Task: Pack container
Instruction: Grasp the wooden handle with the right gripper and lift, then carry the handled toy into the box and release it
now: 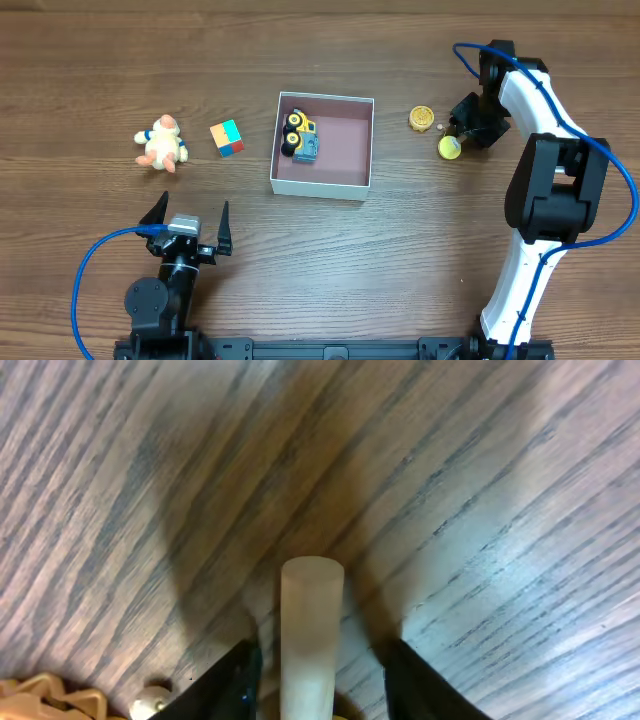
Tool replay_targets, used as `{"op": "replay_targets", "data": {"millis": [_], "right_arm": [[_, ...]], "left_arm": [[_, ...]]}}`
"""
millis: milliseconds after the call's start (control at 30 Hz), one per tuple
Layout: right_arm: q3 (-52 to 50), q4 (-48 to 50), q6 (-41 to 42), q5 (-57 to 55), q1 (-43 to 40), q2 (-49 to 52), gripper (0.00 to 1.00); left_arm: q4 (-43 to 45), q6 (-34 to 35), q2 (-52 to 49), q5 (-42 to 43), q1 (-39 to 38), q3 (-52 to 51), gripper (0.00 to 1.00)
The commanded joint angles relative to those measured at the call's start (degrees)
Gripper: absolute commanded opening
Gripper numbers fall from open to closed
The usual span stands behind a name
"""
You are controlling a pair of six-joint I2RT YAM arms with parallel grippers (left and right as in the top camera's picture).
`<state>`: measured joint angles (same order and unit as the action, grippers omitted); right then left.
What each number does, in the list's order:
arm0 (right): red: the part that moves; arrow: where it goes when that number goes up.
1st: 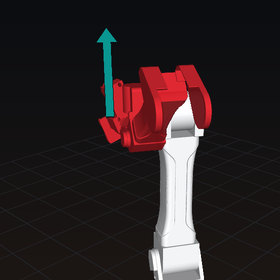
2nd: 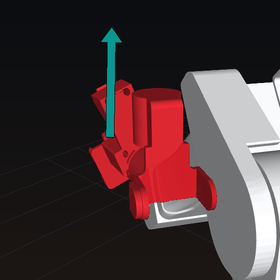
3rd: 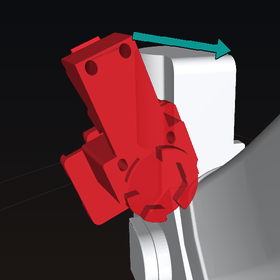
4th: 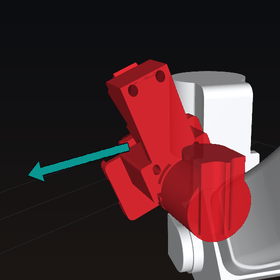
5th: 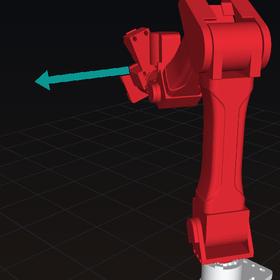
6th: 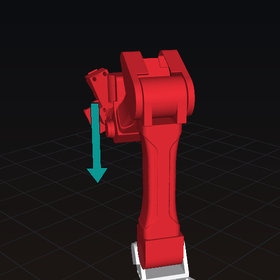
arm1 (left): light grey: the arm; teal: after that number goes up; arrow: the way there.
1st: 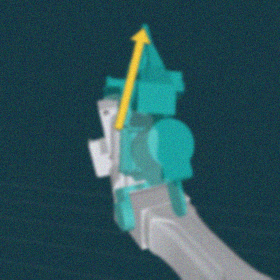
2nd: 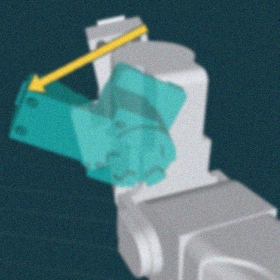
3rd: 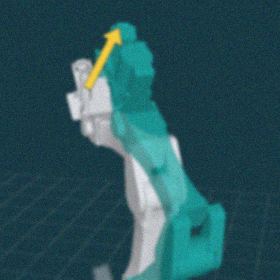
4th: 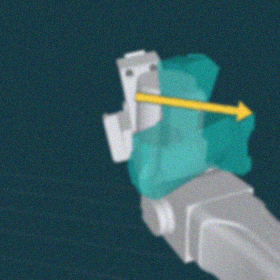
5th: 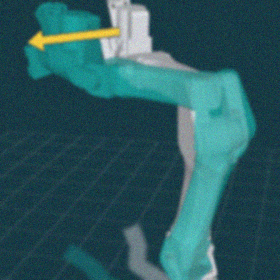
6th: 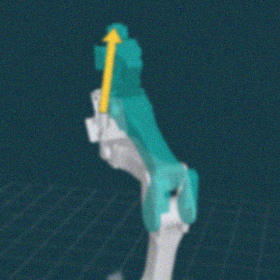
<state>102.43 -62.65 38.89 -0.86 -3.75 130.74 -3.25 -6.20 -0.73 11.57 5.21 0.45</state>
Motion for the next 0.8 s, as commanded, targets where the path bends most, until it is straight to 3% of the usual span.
{"op": "replay_targets", "data": {"millis": [0, 200, 467, 767], "right_arm": [[-0.1, 0.2, -0.2, -1.0, -0.1, 0.6, 0.30], [0.4, -0.5, -0.2, 0.5, -0.1, 0.5, 0.11], [9.6, -8.4, -1.9, 0.5, -0.1, 0.4, 0.04], [31.0, -25.0, -7.9, 0.9, 5.7, 0.4, 0.04]], "left_arm": [[0.1, -0.5, 0.5, -0.1, -0.1, -0.2, 1.00], [0.1, -0.5, 0.5, -0.1, -0.1, -0.2, 1.00], [0.1, -0.5, 0.5, -0.1, -0.1, -0.2, 1.00], [0.1, -0.5, 0.5, -0.1, -0.1, -0.2, 1.00]]}}
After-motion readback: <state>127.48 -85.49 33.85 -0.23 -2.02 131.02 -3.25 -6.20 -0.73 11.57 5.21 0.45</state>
